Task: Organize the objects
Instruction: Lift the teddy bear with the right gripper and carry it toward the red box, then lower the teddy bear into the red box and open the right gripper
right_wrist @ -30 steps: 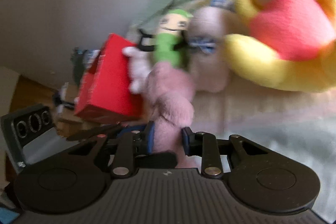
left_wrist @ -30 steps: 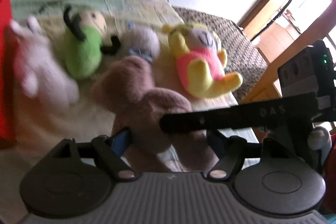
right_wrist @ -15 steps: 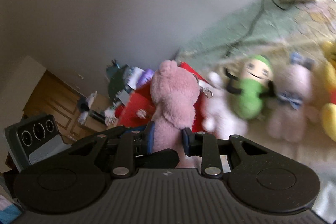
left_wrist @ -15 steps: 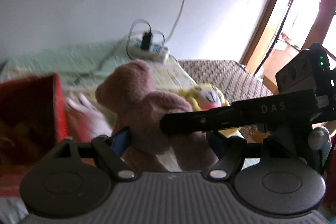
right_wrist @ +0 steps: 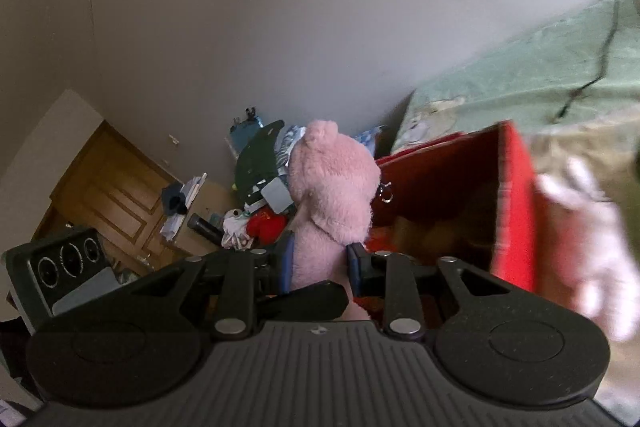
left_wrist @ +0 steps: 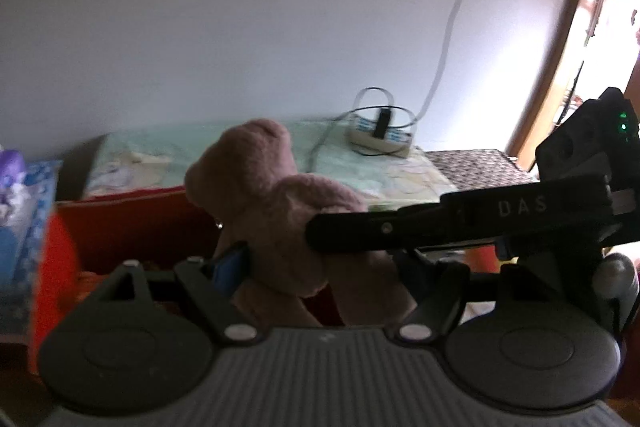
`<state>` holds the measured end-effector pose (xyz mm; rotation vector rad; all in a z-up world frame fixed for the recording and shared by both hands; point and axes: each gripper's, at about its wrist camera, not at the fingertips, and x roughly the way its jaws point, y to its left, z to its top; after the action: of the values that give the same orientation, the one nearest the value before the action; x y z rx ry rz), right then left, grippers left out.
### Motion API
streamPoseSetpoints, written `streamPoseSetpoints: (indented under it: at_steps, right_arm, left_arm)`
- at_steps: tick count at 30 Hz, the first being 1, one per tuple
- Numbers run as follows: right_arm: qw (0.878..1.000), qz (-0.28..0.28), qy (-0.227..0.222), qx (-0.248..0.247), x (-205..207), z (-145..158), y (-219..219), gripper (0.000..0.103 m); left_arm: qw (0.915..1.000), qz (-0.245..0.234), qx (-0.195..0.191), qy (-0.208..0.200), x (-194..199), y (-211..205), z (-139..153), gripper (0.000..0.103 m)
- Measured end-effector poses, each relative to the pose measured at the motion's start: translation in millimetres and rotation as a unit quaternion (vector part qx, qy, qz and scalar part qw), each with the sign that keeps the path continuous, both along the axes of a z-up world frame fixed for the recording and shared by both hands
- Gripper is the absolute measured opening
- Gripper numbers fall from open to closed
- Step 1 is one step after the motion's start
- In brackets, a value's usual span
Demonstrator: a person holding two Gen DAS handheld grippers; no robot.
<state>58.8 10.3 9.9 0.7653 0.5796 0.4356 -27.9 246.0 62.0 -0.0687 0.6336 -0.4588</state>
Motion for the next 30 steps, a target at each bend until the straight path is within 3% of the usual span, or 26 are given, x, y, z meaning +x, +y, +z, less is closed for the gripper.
streamPoseSetpoints:
  at_steps: [13, 18, 26, 30]
  right_arm:
    - [0.993, -0.024, 0.083, 0.078, 76.3, -45.1, 61.0, 0.029]
    - [0.994, -0.047, 0.096, 0.037, 90.0, -49.1, 78.7, 0.028]
    - [0.989, -0.021, 0.118, 0.084, 102.6, -65.8, 86.0, 0.024]
    - [0.992, 0.004, 0.107, 0.073, 104.5, -60.6, 96.1, 0.025]
  left_arm:
    - [0.9967, 0.038, 0.055, 0.045, 67.0, 89.3, -34.9, 0.073]
    - [0.9948, 0.042, 0.064, 0.067, 81.1, 101.5, -57.5, 0.069]
    - [0.9927, 0.06, 0.075, 0.073, 75.2, 116.4, -59.7, 0.07]
    - [0.9921, 0.074, 0.077, 0.065, 63.7, 125.3, -52.2, 0.069]
